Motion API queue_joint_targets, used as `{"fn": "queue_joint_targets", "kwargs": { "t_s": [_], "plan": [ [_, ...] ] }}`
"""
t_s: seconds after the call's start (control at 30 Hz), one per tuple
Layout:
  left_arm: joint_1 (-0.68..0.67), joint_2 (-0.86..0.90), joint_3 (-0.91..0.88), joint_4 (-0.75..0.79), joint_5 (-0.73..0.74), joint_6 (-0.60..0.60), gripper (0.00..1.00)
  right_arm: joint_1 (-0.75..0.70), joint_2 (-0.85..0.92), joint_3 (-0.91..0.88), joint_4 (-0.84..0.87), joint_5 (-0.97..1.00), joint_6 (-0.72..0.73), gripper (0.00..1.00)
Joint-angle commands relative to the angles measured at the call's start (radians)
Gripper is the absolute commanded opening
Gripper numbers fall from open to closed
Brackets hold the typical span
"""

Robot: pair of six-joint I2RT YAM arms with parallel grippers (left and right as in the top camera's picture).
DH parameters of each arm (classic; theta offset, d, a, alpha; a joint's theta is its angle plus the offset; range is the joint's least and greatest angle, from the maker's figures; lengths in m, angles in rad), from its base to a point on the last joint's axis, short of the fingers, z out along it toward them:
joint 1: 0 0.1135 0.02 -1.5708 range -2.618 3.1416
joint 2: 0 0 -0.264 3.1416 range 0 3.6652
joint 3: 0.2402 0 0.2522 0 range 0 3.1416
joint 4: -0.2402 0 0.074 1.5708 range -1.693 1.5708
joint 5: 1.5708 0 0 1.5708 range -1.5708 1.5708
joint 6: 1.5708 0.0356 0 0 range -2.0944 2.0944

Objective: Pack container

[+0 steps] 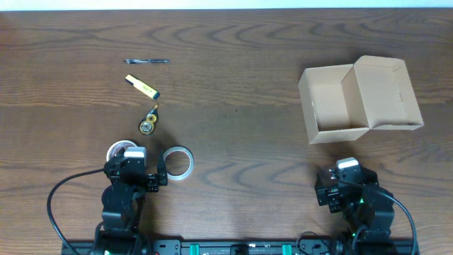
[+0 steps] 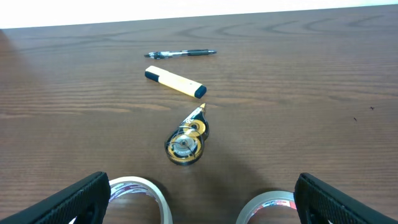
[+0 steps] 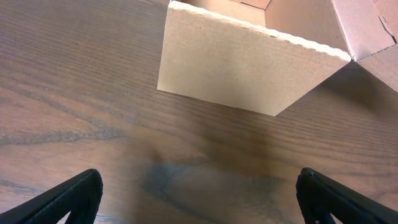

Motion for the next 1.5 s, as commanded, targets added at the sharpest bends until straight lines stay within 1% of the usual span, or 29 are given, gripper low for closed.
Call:
{"fn": "queue_joint_targets", "kwargs": {
  "t_s": [0.0, 1.3, 1.37, 1.47],
  "plan": [
    [0.002, -0.006, -0.029, -0.008, 0.003, 0.004, 0.95, -0.013, -0.006, -0.005, -0.001, 0.000, 0.010, 0.99],
    [0.002, -0.006, -0.029, -0.008, 0.003, 0.004, 0.95, -0.013, 0.006, -0.003, 0.003, -0.016, 0.012, 0.99],
    [0.002, -0.006, -0.029, -0.008, 0.003, 0.004, 0.95, -0.013, 0.030, 0.005, 0.035, -0.015, 0.050, 0.99],
    [0.002, -0.006, -0.029, -0.008, 0.003, 0.004, 0.95, -0.013, 0.111, 0.062, 0.044, -0.015, 0.122, 0.99]
  ]
}}
